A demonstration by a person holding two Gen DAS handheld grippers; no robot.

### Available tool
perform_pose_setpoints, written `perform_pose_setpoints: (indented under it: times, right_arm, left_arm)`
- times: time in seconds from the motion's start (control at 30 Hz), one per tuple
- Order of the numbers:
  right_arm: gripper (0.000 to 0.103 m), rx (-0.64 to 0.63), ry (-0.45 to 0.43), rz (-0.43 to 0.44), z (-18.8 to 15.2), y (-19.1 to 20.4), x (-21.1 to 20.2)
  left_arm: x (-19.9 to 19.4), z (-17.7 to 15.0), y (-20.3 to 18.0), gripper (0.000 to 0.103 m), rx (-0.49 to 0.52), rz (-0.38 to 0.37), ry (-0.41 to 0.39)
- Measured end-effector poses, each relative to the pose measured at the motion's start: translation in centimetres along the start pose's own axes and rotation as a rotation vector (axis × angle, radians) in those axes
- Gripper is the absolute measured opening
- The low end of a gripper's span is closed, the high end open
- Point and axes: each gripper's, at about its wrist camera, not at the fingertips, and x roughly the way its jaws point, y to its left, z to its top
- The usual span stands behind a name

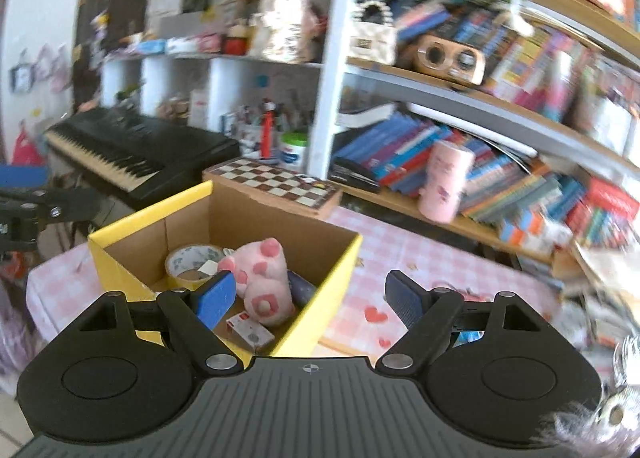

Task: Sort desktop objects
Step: 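Lift both open tools out of the yellow box and back away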

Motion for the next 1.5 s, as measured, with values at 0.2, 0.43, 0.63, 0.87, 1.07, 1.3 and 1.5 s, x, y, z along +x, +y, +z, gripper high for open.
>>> perform_pose_setpoints:
  times: [0.2,0.43,0.63,0.87,1.07,1.3,1.5]
  right_arm:
    - [0.081,0.118,0.0,-0.064,-2.2,0.2,-2.5]
    - [0.081,0.16,0.046,-0.108,-5.0,0.9,-4.8]
    - [0.081,0.17,0.085,-0.124,-7.3,1.8,-6.7]
    - [0.082,0.155,0.122,-0.12,-9.5,3.3,-8.5]
    - [0.083,0.148,0.151,-0.101,-10.9,4.4,-9.6]
    - [0.083,0.128,0.185,-0.073,-11.9,5.3,-10.3]
    - [0.085,0.136,0.211,-0.093,-12.8,5.1,-10.7]
  left_arm:
    - [-2.3,-1.4,0.6,0.094,-0.016,0.024,0.001]
    - [-4.4,-3.3,0.7,0.094,-0.011,0.029,0.019]
    - [-5.6,-4.9,0.2,0.094,-0.003,0.012,0.058]
    - [-7.0,-6.5,-1.2,0.095,0.037,-0.018,0.089]
    - [-7.9,-7.9,-2.0,0.095,0.057,-0.033,0.118]
    - [-8.5,-9.0,-2.9,0.097,0.089,-0.046,0.129]
    - [-8.2,-9.6,-4.1,0.099,0.12,-0.085,0.158]
